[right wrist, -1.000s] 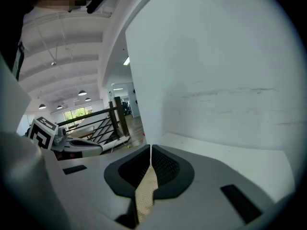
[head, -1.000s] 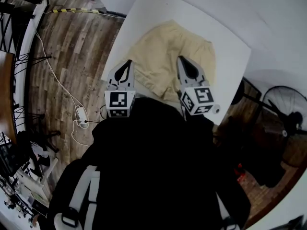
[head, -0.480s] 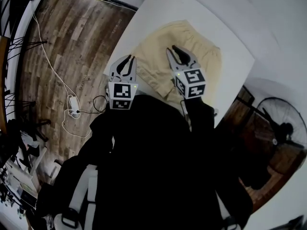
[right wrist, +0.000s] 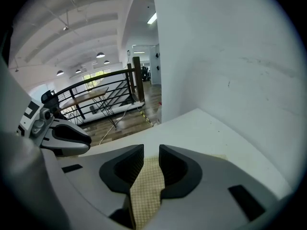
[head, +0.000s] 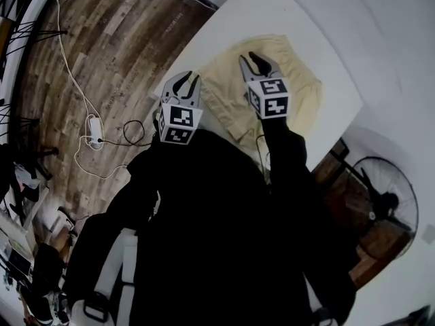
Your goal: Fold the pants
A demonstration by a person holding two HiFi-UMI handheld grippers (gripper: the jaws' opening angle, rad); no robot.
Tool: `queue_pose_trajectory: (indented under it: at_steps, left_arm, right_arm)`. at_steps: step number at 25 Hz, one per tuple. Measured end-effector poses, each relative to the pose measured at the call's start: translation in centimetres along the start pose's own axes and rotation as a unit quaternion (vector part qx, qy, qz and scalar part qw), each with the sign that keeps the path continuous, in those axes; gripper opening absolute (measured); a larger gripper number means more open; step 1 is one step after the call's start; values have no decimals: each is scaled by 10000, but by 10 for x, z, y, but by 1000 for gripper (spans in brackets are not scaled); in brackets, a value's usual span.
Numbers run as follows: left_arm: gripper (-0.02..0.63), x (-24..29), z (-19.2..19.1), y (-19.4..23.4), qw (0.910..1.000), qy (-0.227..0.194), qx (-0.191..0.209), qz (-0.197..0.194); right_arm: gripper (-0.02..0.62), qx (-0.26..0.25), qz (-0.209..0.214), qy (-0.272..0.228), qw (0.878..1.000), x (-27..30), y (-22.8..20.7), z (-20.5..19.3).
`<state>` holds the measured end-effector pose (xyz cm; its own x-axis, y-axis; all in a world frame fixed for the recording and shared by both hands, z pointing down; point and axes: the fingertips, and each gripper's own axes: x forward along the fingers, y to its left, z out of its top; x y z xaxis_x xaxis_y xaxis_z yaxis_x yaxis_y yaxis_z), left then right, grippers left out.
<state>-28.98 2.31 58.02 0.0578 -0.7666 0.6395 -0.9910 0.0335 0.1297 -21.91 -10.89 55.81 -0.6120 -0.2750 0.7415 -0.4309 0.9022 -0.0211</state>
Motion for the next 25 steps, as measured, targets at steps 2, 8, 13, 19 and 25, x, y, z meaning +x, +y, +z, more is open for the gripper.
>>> queue_pose_trajectory:
  at_steps: [2,8,13,19,25]
  left_arm:
    - [58,4,-8,4,9999,116,-20,-20]
    - [58,15,-27,12,9991,410,54,-108]
    - [58,26,-45,16,9974,685,54,-216]
    - [58,33,-60,23,9956,875,-22,-330]
    - [58,40,-65,17,9942,964,-125,-457]
  right_arm:
    - [86,-5,-6,125,9999,13,3,-4]
    - [86,-49,-77,492,9987,46,6,-15]
    - [86,127,-127,767,9969,69,-1,-26]
    - [86,383,-498,976,9932,86,-23,-35]
    - [86,533,-508,1134,9908,92,-38,-40]
